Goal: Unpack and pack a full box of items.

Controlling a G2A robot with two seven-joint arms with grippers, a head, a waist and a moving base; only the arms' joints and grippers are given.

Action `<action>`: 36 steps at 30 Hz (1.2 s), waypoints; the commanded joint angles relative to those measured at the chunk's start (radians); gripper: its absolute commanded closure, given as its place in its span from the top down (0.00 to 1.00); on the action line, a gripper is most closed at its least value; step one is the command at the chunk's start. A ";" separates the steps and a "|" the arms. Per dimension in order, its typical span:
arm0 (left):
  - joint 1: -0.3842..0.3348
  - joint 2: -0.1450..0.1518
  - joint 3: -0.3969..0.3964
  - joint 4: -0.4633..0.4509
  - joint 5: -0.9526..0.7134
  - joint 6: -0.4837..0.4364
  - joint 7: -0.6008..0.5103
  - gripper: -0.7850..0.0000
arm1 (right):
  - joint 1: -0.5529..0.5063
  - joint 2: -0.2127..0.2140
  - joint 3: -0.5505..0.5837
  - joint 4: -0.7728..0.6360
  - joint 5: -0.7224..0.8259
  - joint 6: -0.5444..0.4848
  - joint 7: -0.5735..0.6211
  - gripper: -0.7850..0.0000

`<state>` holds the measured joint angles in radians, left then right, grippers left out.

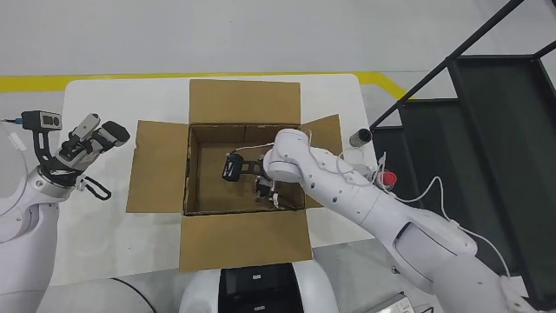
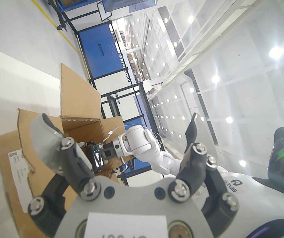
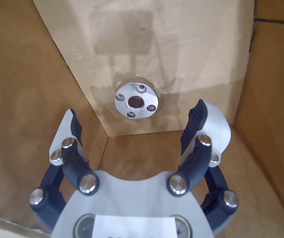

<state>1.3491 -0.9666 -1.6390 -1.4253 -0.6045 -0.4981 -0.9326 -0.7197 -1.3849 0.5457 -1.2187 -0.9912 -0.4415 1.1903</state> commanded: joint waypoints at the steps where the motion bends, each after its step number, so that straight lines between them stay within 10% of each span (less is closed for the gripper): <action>1: 0.000 0.000 0.000 0.000 0.000 0.000 0.000 1.00 | 0.006 -0.007 -0.011 0.015 -0.002 -0.005 -0.006 0.90; 23: 0.000 0.000 0.000 0.000 0.000 0.000 0.000 1.00 | 0.034 -0.058 -0.067 0.132 -0.031 0.007 -0.013 0.56; 32: 0.000 0.000 0.000 0.000 0.000 0.000 0.000 1.00 | 0.030 -0.067 -0.070 0.143 -0.054 0.023 -0.023 0.00; 36: 0.000 0.000 0.000 0.000 0.000 0.000 0.000 1.00 | 0.029 -0.063 -0.056 0.095 -0.072 0.034 -0.022 0.00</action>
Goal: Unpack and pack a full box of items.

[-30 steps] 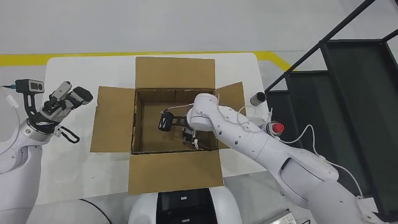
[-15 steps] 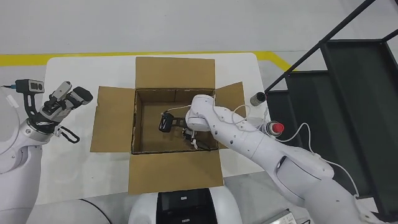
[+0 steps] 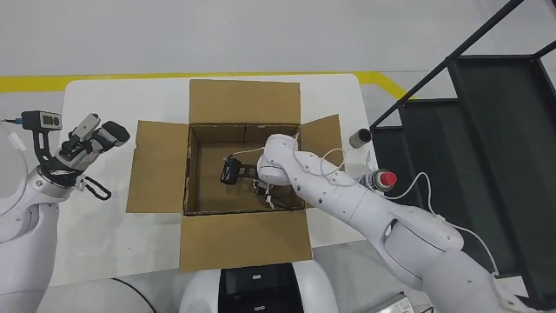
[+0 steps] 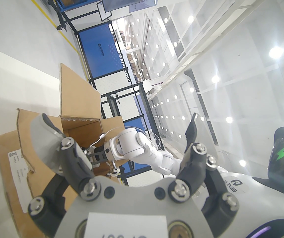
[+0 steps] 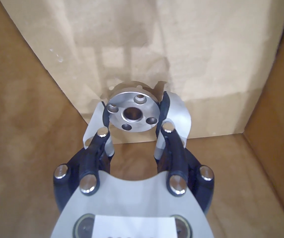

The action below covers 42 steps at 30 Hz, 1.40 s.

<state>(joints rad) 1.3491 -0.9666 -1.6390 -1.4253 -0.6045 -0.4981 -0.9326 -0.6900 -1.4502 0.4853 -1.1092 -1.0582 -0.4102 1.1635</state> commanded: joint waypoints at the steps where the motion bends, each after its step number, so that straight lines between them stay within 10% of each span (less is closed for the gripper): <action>1: 0.000 0.000 0.000 0.000 0.000 0.000 0.000 1.00 | -0.004 0.005 0.010 -0.035 -0.010 0.006 0.009 0.00; 17: 0.000 0.000 0.000 0.000 0.000 0.000 0.000 1.00 | -0.204 0.125 0.240 -0.593 -0.110 0.006 0.156 0.00; 42: 0.000 0.000 0.000 0.000 0.000 0.000 0.000 1.00 | -0.222 0.134 0.263 -0.618 -0.129 -0.008 0.143 0.00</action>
